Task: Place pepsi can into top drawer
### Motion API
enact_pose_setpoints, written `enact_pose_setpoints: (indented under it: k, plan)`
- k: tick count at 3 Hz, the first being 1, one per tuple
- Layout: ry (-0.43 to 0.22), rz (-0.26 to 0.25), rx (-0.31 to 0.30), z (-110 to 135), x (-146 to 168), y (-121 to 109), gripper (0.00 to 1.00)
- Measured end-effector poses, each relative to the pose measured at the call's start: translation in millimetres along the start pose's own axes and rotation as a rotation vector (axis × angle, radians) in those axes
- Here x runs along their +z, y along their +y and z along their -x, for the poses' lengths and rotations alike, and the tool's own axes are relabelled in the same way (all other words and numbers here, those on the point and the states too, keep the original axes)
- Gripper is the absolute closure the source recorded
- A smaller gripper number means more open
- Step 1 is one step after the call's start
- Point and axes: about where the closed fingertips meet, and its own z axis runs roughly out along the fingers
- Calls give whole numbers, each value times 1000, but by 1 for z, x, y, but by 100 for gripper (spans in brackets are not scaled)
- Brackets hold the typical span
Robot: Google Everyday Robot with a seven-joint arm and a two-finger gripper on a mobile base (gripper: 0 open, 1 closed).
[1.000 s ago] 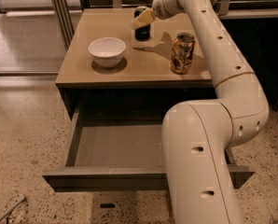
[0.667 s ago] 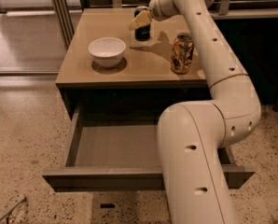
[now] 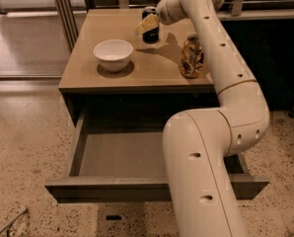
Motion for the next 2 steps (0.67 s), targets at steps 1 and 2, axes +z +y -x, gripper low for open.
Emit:
enact_pose_setpoints:
  k: [1,2]
  plan:
    - [1,-3,15,-3,3,-1,0]
    - [-6,1,26,-4,8,0,0]
